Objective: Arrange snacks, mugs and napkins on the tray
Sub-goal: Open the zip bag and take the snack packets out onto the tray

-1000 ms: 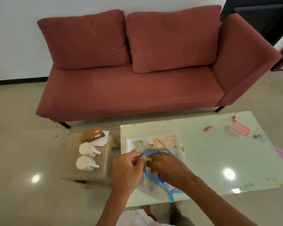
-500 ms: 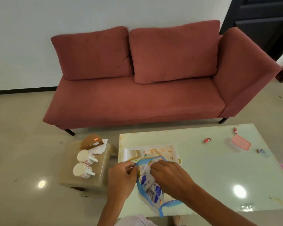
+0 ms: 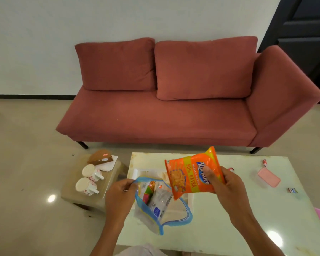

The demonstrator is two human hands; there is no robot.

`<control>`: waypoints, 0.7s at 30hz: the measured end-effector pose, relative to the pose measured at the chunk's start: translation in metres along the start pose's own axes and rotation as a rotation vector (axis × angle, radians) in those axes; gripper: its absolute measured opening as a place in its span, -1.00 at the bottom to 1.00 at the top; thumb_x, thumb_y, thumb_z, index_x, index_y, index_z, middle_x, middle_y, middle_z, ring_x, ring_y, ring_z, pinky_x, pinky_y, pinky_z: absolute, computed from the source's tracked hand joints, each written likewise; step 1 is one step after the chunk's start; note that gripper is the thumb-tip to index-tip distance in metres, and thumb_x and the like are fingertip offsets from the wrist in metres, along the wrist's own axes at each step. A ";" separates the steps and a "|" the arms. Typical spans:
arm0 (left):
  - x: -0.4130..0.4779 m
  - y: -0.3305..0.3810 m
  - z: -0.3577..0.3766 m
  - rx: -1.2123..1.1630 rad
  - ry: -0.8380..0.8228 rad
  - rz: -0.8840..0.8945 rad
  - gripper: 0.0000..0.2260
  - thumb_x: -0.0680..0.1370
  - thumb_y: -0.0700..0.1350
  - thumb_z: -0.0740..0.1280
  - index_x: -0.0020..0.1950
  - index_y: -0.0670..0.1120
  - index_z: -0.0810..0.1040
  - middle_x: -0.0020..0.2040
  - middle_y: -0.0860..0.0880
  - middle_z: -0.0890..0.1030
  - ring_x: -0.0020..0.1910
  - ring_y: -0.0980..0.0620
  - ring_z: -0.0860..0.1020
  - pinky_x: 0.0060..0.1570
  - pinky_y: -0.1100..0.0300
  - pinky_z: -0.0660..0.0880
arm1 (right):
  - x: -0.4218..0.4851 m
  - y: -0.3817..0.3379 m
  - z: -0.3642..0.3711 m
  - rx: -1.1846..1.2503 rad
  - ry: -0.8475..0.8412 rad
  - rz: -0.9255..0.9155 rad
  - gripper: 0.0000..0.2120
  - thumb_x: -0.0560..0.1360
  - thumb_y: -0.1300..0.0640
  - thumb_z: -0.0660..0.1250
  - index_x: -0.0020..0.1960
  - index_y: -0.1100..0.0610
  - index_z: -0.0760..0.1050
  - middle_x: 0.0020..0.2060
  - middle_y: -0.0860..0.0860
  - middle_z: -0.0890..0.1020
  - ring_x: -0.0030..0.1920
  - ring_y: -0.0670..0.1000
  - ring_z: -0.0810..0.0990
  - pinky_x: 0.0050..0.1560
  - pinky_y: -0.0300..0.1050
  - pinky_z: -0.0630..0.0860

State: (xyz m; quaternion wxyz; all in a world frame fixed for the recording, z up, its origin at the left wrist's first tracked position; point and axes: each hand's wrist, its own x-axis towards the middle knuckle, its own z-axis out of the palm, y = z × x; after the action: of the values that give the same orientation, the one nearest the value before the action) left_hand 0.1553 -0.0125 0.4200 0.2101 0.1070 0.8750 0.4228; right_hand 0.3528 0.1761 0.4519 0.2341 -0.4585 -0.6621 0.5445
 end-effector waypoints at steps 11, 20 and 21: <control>0.027 -0.030 0.025 -0.406 0.035 -0.268 -0.84 0.66 -0.20 0.18 0.02 -0.08 0.55 -0.02 -0.11 0.71 -0.08 -0.05 0.69 -0.24 0.09 0.62 | 0.059 0.109 -0.003 0.099 0.186 0.272 -0.71 0.51 -0.16 0.34 0.06 0.04 0.57 -0.06 0.04 0.70 -0.09 0.06 0.70 -0.10 0.00 0.65; 0.094 -0.111 0.064 -0.638 -0.051 -0.417 -0.75 0.68 -0.19 0.15 0.05 -0.16 0.63 -0.28 -0.06 0.73 -0.33 0.00 0.71 -0.43 0.11 0.64 | 0.139 0.275 0.073 0.139 0.231 0.460 -0.85 0.53 -0.03 0.39 0.04 0.01 0.56 -0.07 0.04 0.72 -0.12 0.02 0.73 -0.23 -0.10 0.64; 0.099 -0.121 0.066 -0.674 -0.058 -0.405 -0.68 0.68 -0.19 0.15 -0.04 -0.19 0.69 -0.32 -0.07 0.73 -0.37 0.00 0.71 -0.44 0.12 0.64 | 0.148 0.291 0.081 0.127 0.223 0.462 -0.83 0.53 -0.03 0.40 0.05 0.02 0.57 -0.07 0.04 0.72 -0.12 0.01 0.73 -0.23 -0.10 0.64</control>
State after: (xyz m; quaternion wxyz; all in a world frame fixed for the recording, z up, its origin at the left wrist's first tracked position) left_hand 0.0966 -0.0055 0.2611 0.3374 -0.1309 0.6843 0.6330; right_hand 0.3204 0.2583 0.1273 0.2033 -0.6392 -0.4744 0.5701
